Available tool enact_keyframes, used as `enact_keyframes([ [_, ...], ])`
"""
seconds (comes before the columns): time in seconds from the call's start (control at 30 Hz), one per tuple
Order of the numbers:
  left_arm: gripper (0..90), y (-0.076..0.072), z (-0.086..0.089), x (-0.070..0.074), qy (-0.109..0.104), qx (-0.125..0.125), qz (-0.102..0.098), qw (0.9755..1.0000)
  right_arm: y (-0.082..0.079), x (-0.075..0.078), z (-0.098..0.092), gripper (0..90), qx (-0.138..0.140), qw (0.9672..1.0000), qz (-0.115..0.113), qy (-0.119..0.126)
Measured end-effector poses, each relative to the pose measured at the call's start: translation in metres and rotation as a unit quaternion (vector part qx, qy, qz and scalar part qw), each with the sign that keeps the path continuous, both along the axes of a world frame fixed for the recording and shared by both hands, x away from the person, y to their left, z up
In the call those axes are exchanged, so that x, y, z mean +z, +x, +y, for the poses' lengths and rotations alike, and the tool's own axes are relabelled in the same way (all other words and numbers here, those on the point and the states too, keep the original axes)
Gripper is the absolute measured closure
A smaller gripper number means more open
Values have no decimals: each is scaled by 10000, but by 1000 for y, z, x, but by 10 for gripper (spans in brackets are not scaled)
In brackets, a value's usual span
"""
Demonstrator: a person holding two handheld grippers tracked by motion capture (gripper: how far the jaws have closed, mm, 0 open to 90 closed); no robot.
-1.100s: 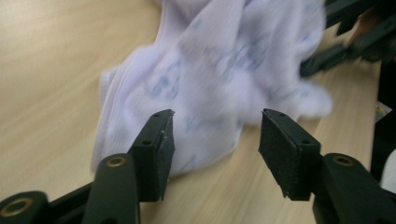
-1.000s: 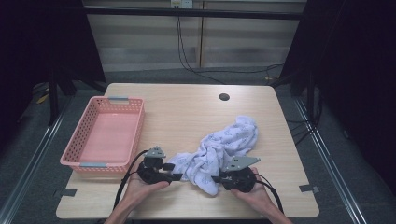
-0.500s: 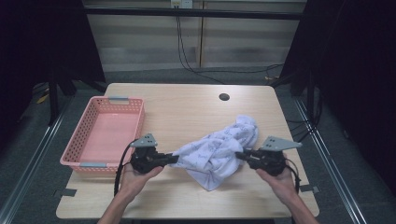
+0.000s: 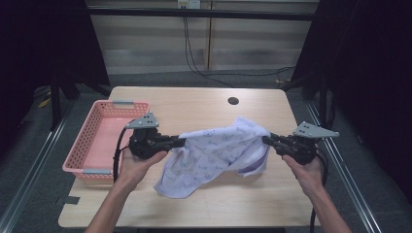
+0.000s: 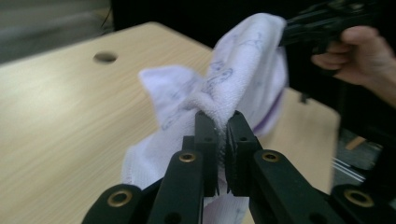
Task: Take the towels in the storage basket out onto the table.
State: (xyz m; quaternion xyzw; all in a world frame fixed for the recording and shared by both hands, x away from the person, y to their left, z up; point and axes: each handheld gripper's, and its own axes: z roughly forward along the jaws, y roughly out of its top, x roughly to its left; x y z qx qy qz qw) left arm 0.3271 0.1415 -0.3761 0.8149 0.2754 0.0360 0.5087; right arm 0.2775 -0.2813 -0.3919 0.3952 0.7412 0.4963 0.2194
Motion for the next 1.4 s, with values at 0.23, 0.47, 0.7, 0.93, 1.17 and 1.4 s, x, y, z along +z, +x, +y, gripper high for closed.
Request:
enact_keyframes([
  [0.23, 621, 31, -4, -57, 106, 398, 639, 9971, 35, -47, -5, 727, -254, 9976, 595, -250],
  [0.47, 452, 13, 16, -55, 15, 447, 600, 9972, 25, -53, -15, 548, -387, 9978, 523, -152],
  [0.7, 628, -21, 19, -78, 353, -105, 750, 9965, -5, -46, 4, 601, 60, 9985, 519, -129],
  [0.93, 540, -33, 9, -114, 730, -433, 1061, 9907, -11, -57, 48, 679, 891, 9932, 715, -219],
  [1.17, 397, -34, -11, -120, 929, -439, 958, 9901, -5, -76, 75, 466, 1082, 9892, 895, -431],
  [1.4, 812, -34, -20, -119, 1398, -304, 564, 9881, -1, -93, 84, 426, 1125, 9847, 964, -914],
])
